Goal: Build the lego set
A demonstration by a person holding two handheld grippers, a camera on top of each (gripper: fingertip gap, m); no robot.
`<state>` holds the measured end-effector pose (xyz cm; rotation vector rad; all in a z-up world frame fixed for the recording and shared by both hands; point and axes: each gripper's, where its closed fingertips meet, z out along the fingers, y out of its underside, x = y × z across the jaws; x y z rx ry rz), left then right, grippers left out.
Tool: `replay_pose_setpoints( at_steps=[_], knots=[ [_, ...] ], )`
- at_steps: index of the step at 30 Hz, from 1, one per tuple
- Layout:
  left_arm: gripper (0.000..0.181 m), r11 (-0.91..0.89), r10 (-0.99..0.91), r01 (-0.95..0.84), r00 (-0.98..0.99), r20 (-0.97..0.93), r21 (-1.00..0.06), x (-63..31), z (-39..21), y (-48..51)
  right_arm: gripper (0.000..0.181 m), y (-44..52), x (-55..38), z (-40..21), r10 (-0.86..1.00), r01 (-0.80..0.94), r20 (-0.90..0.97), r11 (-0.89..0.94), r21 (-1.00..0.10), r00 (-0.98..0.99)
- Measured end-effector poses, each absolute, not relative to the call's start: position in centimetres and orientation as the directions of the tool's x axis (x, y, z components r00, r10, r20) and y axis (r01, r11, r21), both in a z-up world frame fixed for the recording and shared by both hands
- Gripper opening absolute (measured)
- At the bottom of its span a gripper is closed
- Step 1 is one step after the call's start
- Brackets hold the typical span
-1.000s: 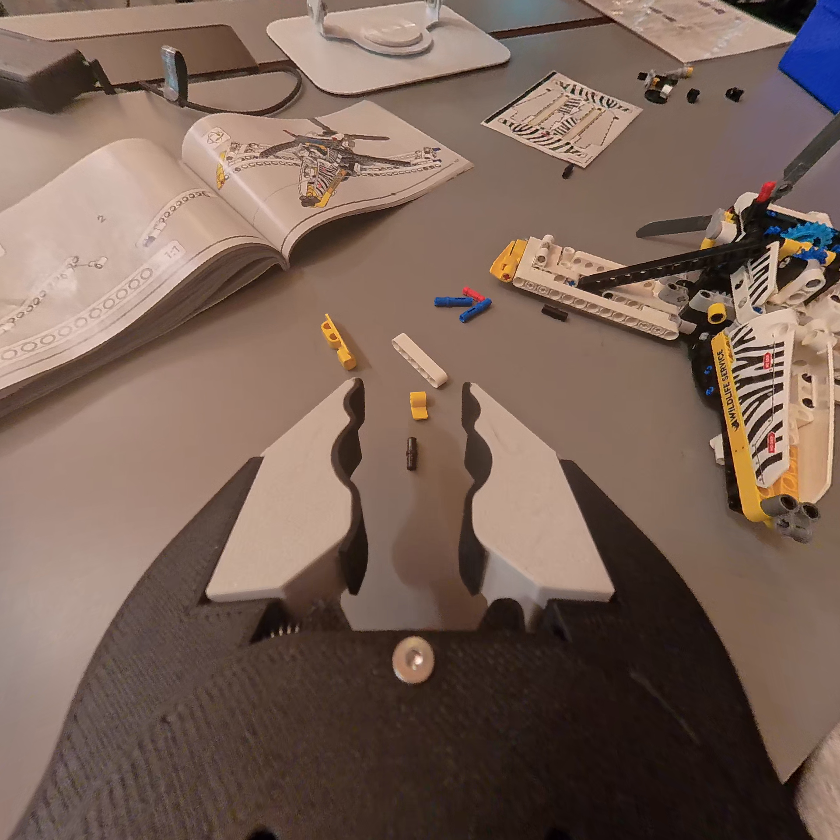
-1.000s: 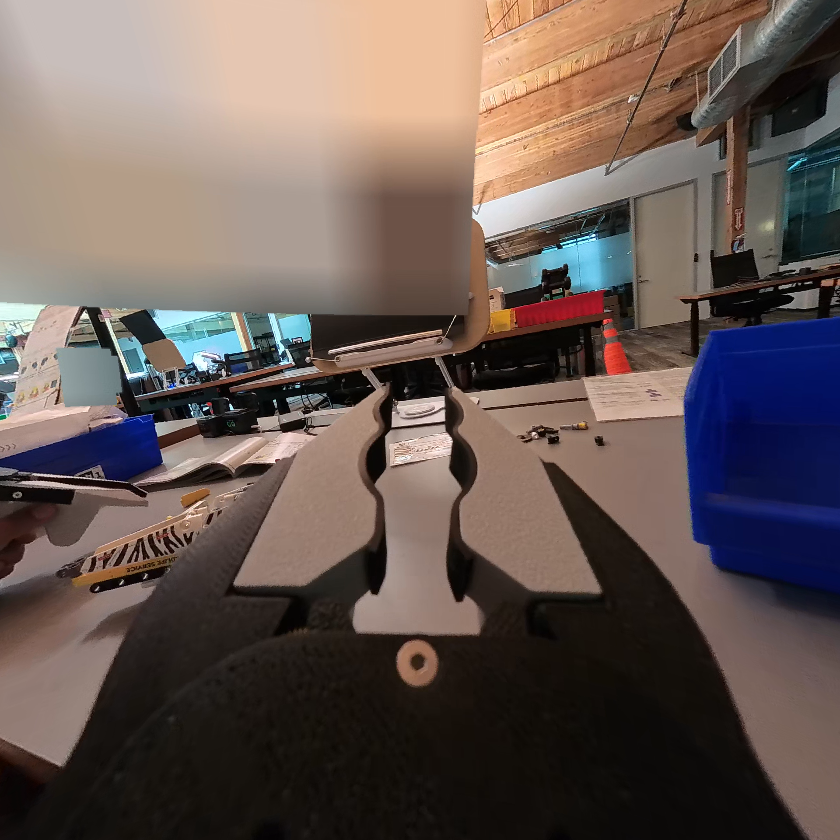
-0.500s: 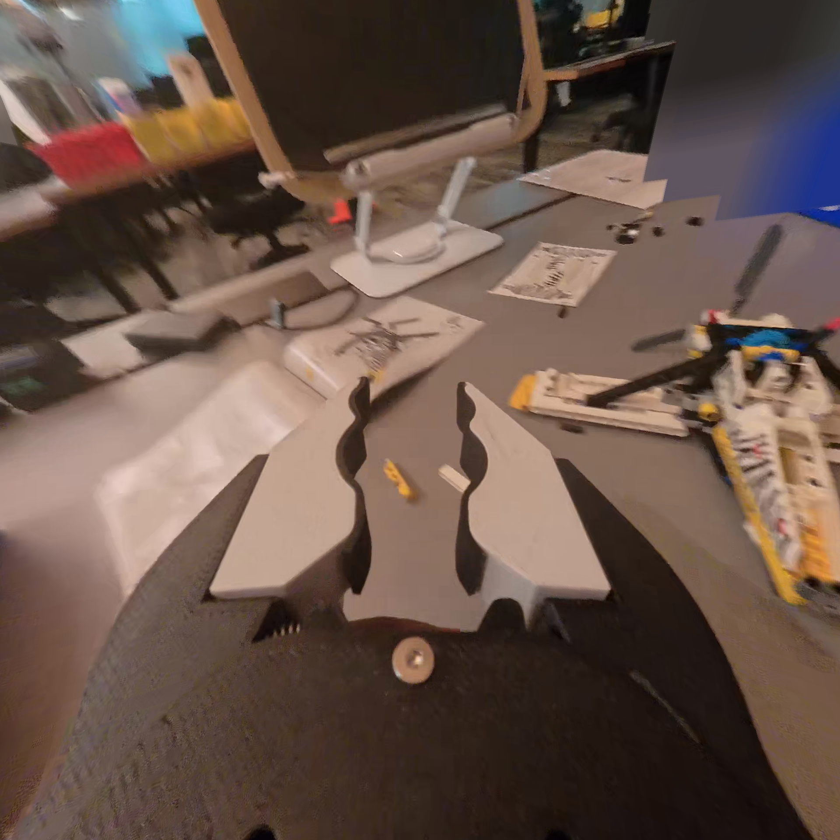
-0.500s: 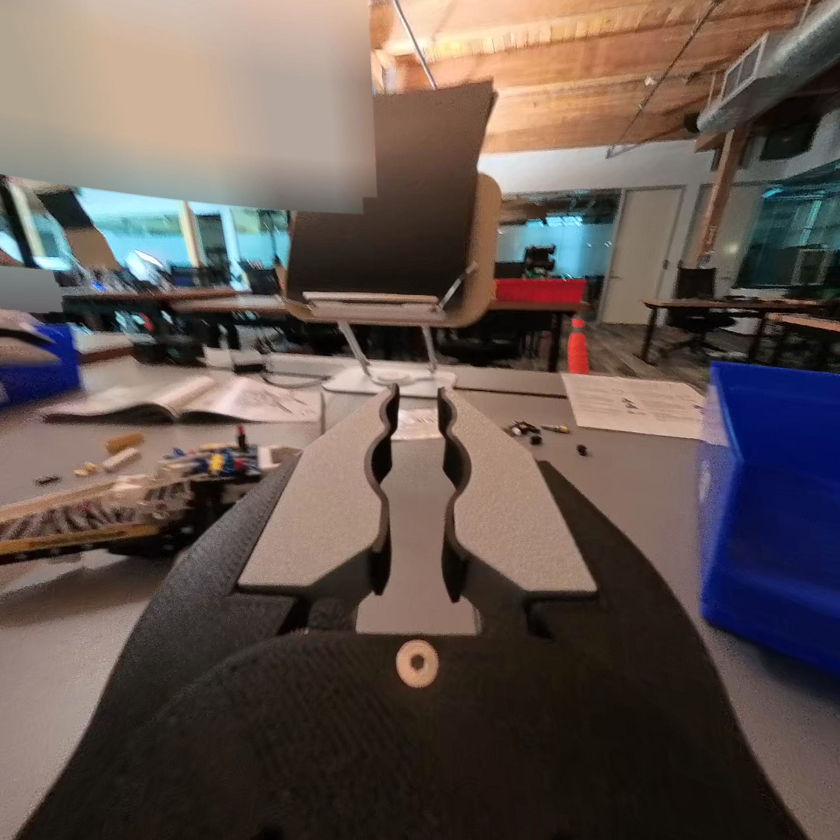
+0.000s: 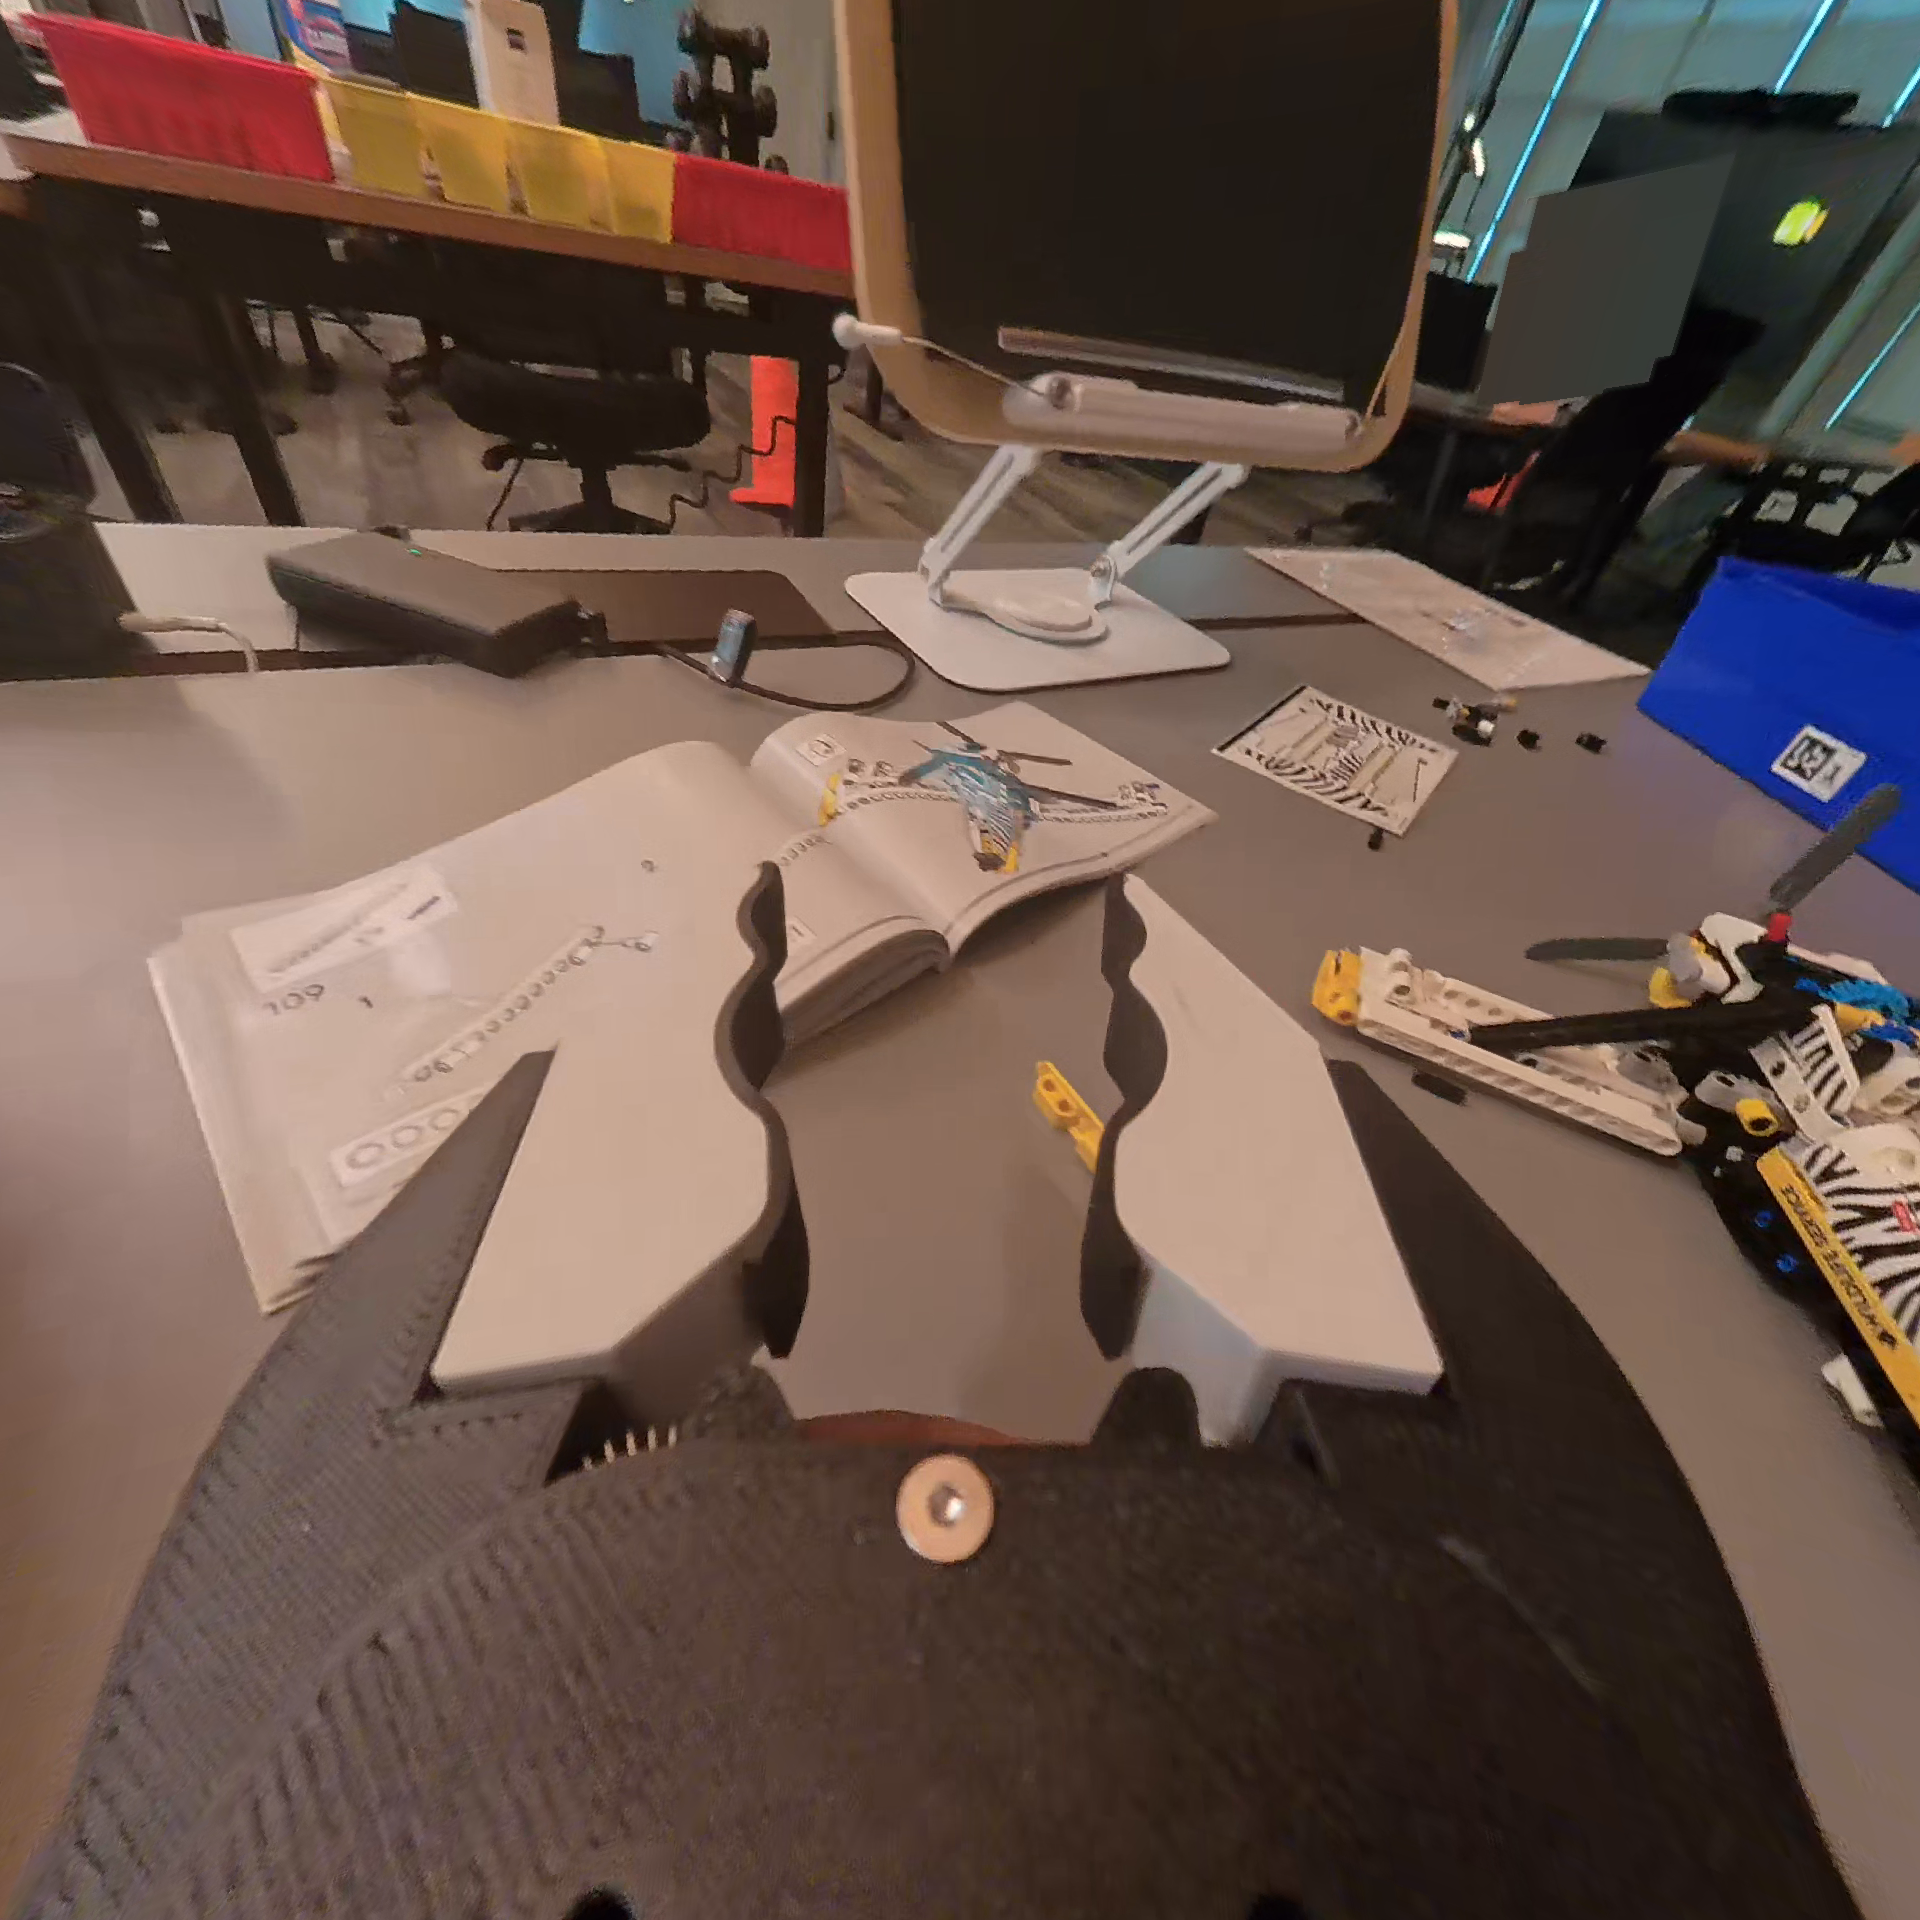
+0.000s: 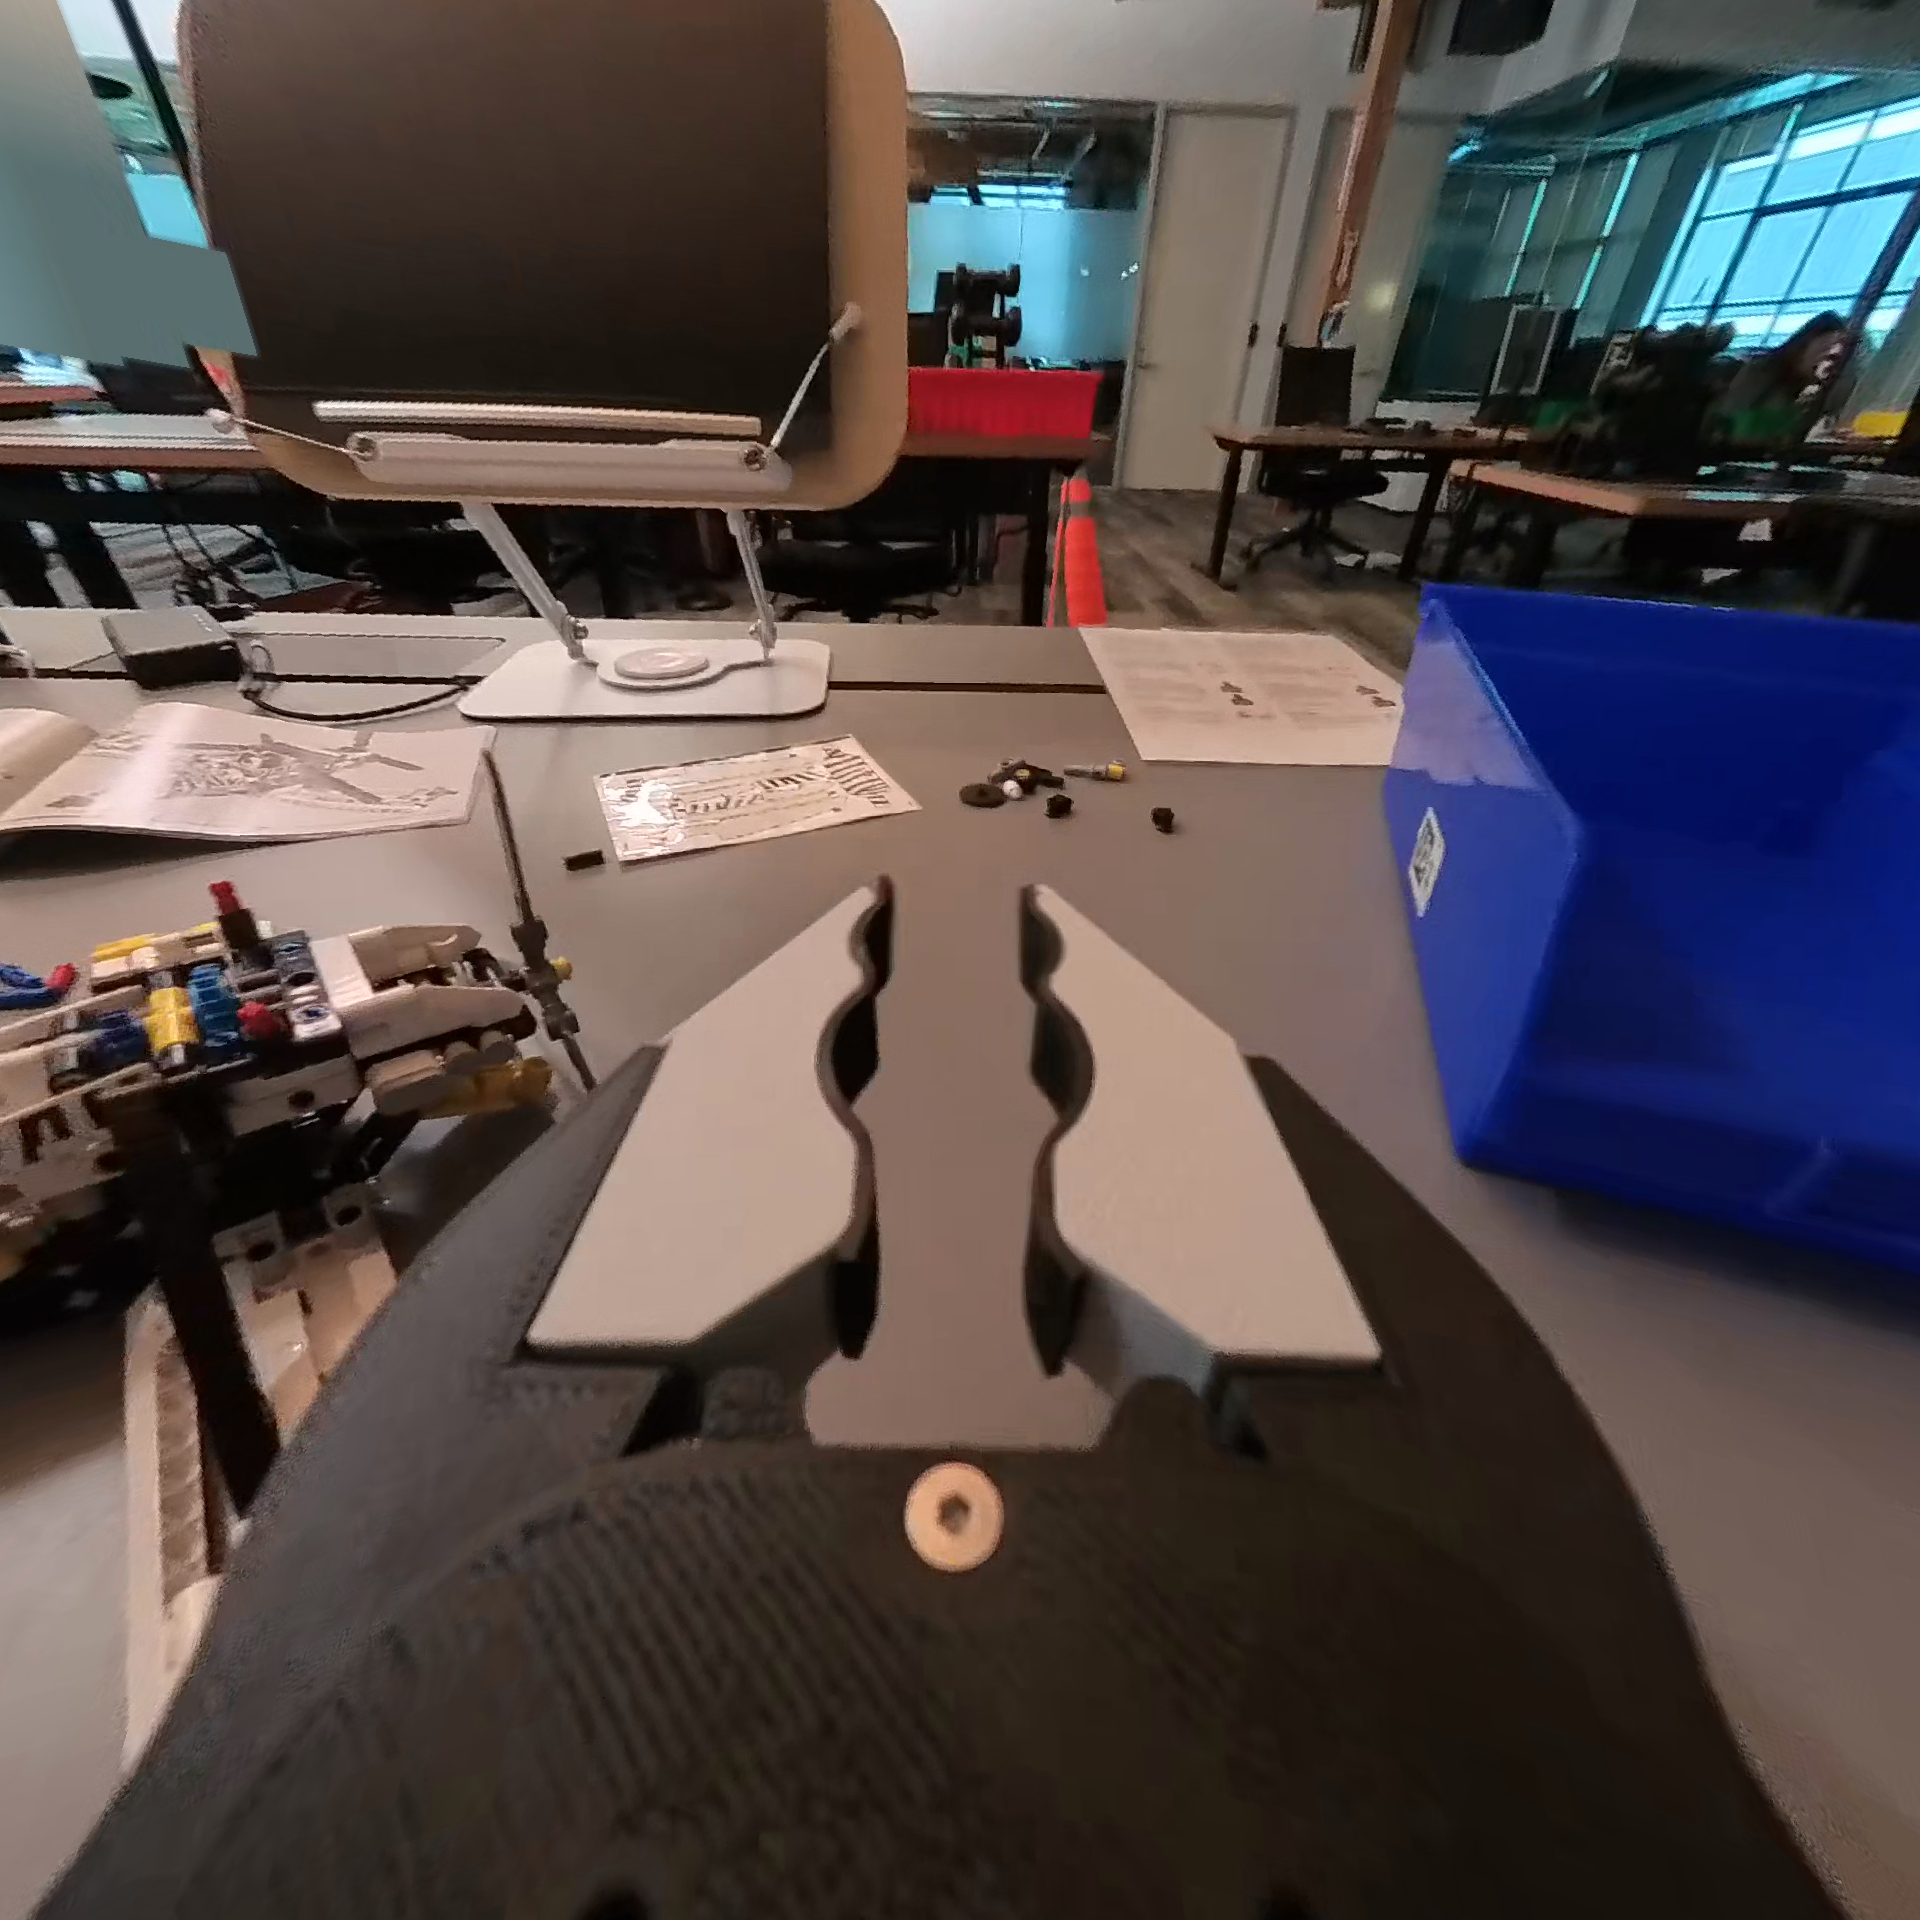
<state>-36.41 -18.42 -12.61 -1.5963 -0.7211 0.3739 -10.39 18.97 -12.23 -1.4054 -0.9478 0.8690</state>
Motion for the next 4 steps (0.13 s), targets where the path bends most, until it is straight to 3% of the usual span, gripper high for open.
replay_pose_setpoints(
  at_steps=[4],
  knots=[
    [0.059,0.027,0.634,0.233,0.748,0.197,-0.972,-37.9,-12.5,-19.3,0.029,18.6,-11.5,-13.3,0.925,0.151,0.091,0.037,-0.988,0.368]
  ],
)
